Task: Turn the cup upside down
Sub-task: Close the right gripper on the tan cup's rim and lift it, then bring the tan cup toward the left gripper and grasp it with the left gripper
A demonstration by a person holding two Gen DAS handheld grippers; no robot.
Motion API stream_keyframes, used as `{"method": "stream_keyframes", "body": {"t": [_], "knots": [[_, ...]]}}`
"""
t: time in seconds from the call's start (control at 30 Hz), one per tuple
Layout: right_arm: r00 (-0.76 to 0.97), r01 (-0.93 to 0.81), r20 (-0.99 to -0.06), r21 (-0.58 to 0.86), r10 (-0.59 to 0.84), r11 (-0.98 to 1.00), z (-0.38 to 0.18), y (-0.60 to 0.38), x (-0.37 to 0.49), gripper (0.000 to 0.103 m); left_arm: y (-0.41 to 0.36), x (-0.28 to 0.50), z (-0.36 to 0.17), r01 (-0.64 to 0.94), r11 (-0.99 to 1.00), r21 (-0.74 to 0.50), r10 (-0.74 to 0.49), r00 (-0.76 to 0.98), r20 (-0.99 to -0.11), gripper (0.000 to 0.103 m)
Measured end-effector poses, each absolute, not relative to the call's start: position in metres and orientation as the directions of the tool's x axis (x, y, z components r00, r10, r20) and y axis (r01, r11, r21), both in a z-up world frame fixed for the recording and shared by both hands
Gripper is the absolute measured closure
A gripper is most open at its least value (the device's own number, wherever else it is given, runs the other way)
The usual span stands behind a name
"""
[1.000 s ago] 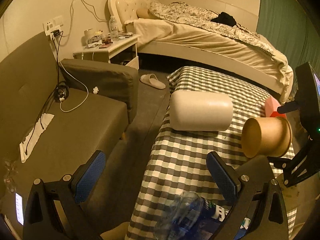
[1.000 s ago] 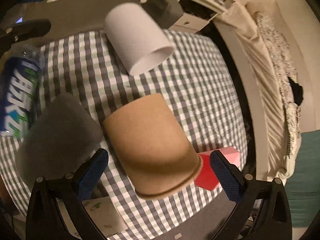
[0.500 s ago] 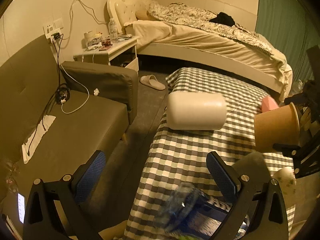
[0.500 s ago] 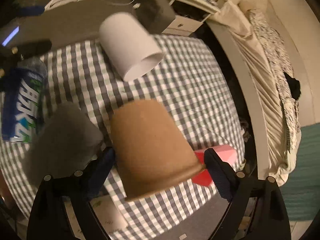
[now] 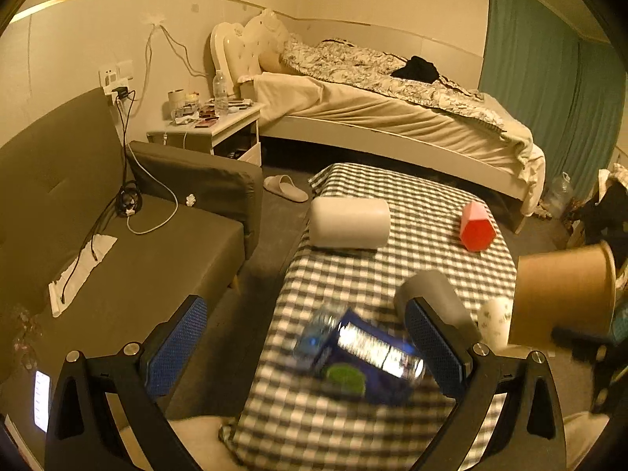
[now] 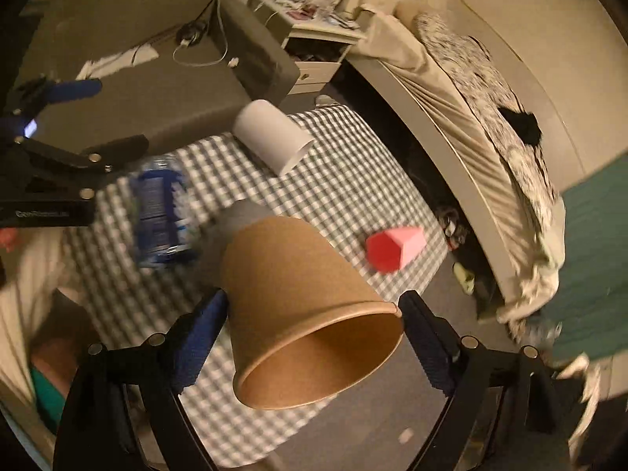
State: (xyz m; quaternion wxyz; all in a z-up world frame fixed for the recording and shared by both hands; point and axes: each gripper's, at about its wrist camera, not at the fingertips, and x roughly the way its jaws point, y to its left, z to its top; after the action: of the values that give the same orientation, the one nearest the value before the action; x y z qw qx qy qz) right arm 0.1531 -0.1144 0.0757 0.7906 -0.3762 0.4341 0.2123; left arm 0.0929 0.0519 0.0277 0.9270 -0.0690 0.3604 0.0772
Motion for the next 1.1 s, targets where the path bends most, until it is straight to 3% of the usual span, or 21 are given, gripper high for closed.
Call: {"method": "stream_keyframes", "body": {"t": [0.13,0.33,0.5,1.1], "knots": [[0.532,-0.565,-0.847,-0.347,0.009,0.748,0.058,-0.124,0.112,0.014,0.051,0.074,0.020,-0.197,0.979,-0.044,0.116,0.724,-0.680,0.000],[0.540,-0.284,-0.841,-0.197,-0.013,0.938,0.007,-0.138,0.080,0.014,0.042,0.060,0.004,-0.188,0.982,-0.017,0.126,0.718,-0.685,0.000],[0.573,-0.126,-0.818,-0.147,-0.049,0.981,-0.024,-0.142,0.064,0.014,0.036,0.052,-0.009,-0.168,0.986,0.004,0.123,0.704,-0.699,0.000],[0.564,-0.100,-0.826,-0.094,-0.022,0.991,-0.037,-0.150,0.039,0.013,0.025,0.053,-0.022,-0.145,0.988,0.052,0.137,0.669,-0.730,0.000]]}}
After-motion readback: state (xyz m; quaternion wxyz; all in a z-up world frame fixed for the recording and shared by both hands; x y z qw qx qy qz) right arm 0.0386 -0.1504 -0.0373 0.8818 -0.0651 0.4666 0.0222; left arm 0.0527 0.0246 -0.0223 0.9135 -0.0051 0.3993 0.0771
